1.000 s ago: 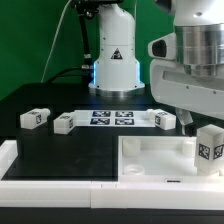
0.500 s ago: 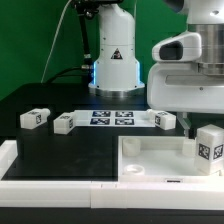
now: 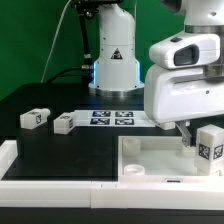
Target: Assemble one leg
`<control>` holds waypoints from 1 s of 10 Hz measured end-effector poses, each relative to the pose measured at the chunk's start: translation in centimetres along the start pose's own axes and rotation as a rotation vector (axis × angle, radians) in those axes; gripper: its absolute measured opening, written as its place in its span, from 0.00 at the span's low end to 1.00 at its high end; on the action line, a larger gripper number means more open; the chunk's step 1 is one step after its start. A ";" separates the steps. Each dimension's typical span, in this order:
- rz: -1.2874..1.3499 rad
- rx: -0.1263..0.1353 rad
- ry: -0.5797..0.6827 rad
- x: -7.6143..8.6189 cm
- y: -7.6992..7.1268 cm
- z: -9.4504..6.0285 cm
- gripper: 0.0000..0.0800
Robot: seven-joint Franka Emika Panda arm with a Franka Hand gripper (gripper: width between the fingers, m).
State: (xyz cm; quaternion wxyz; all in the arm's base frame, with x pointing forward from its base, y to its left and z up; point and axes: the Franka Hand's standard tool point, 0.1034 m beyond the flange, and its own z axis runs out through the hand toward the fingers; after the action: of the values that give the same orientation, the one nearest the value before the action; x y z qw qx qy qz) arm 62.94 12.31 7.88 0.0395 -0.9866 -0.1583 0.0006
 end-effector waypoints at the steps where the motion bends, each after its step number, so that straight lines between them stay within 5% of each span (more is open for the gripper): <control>1: 0.001 0.000 0.000 0.0 0.0 0.0 0.68; 2: 0.003 0.000 0.000 0.0 0.0 0.0 0.51; 3: 0.015 -0.001 0.001 0.0 0.1 0.0 0.51; 4: 0.043 -0.002 0.001 0.0 0.2 0.0 0.37; 6: 0.166 0.003 0.004 0.0 0.3 0.1 0.37; 10: 0.899 0.021 0.008 -0.1 0.8 0.2 0.37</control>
Offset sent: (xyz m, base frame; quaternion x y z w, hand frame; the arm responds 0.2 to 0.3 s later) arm 0.0000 0.0000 0.0000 0.0000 0.0000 0.0899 0.9960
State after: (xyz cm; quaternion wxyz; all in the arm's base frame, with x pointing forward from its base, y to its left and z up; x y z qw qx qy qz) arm 63.05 11.54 7.67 0.0460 -0.9569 0.2863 0.0157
